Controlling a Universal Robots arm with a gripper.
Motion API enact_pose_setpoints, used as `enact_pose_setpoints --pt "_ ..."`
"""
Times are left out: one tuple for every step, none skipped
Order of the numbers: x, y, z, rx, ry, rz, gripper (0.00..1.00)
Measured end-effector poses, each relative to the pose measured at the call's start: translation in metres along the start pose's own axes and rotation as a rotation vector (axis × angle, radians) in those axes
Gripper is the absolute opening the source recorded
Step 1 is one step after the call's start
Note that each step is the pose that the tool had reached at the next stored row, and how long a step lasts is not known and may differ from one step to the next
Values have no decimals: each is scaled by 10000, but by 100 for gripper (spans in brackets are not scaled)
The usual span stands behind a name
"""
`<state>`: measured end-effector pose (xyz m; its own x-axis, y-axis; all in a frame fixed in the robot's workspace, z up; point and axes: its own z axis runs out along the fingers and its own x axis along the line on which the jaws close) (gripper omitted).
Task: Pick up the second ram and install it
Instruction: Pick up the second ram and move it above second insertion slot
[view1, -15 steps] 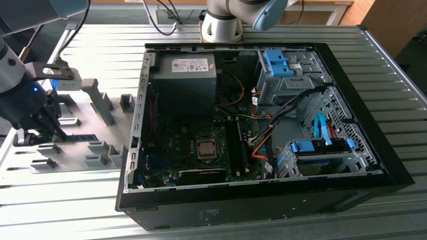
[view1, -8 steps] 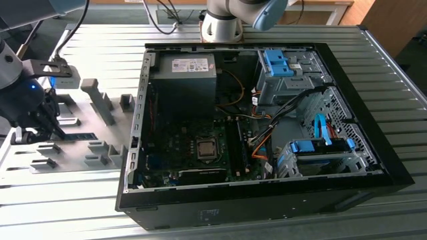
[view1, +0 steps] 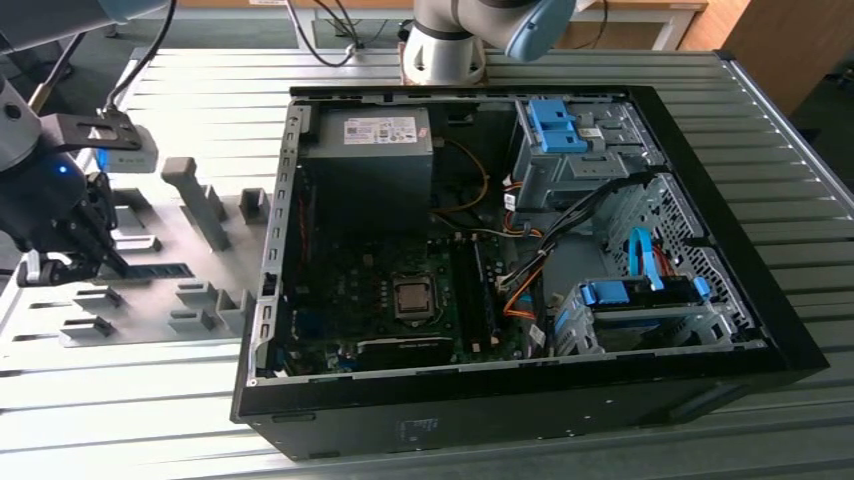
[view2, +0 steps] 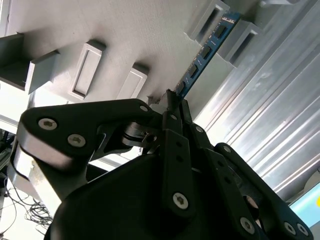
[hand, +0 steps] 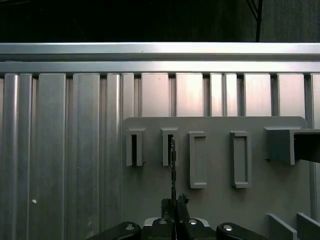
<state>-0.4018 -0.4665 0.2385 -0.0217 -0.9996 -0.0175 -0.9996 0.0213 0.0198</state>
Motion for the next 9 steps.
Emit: enact_pose_setpoints --pt "0 0 -6 0 0 0 14" --pt "0 0 -12 0 0 0 14" --pt "0 0 -19 0 0 0 14" --pt "-1 0 -26 0 0 0 14" --pt "-1 1 -33 0 0 0 14" --pt "-1 1 -40 0 0 0 14" --pt "-1 1 -47 0 0 0 14" --pt "-1 1 -55 0 1 0 14" --pt "-1 1 -63 -1 0 0 14"
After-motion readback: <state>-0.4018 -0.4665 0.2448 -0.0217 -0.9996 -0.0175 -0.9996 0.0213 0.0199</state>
